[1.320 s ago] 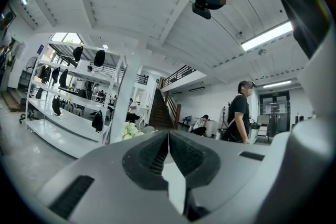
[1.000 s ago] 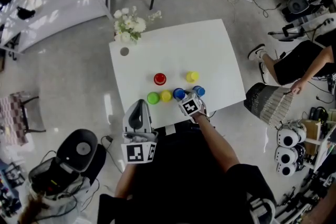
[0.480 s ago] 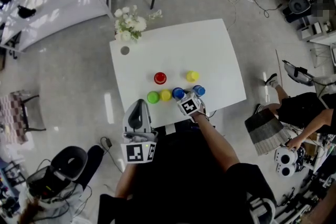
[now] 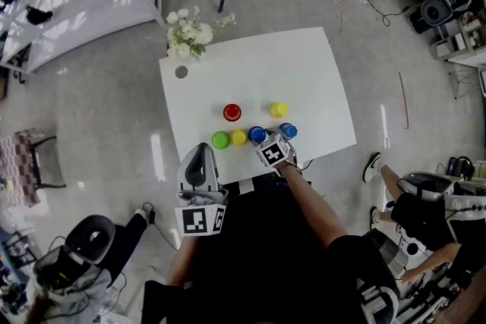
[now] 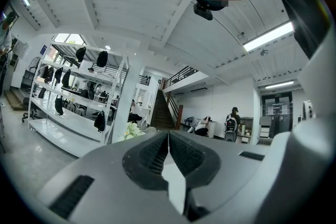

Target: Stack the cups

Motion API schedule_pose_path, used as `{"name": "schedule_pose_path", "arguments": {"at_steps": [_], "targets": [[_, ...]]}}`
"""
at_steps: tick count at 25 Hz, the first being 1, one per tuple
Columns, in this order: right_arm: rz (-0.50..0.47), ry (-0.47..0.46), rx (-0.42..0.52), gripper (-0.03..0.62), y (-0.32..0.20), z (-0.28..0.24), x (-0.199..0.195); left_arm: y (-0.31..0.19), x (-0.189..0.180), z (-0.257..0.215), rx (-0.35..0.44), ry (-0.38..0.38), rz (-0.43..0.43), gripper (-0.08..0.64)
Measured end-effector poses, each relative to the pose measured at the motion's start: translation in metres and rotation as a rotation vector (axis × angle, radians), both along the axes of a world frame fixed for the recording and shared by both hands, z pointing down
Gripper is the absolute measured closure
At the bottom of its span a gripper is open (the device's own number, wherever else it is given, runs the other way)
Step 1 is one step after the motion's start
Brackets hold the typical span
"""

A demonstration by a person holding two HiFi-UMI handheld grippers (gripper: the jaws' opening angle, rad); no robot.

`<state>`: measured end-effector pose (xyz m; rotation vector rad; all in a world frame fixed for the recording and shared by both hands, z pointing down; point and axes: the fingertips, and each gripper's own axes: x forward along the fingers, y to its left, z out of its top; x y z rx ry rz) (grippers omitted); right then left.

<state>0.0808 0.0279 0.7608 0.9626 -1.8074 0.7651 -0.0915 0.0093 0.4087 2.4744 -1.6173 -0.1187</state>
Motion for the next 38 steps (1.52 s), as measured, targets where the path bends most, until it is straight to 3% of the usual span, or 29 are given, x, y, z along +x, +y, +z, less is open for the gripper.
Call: {"name": "schedule_pose_path", "arguments": {"at_steps": [2, 18, 38], "targets": [[0.001, -0.004, 0.007, 0.302, -0.001, -0.004, 0.000, -0.001, -0.001, 0.000, -0.001, 0.002, -0.002, 0.537], [0.009, -0.143, 0.235, 0.301, -0.077, -0.103, -0.027, -0.011, -0.010, -0.002, 0.013, 0.005, -0.025, 0.537], [-0.130, -0.094, 0.097, 0.304, -0.113, -0.052, -0.079, -0.042, -0.027, 0.012, -0.036, 0.006, -0.055, 0.537]]}}
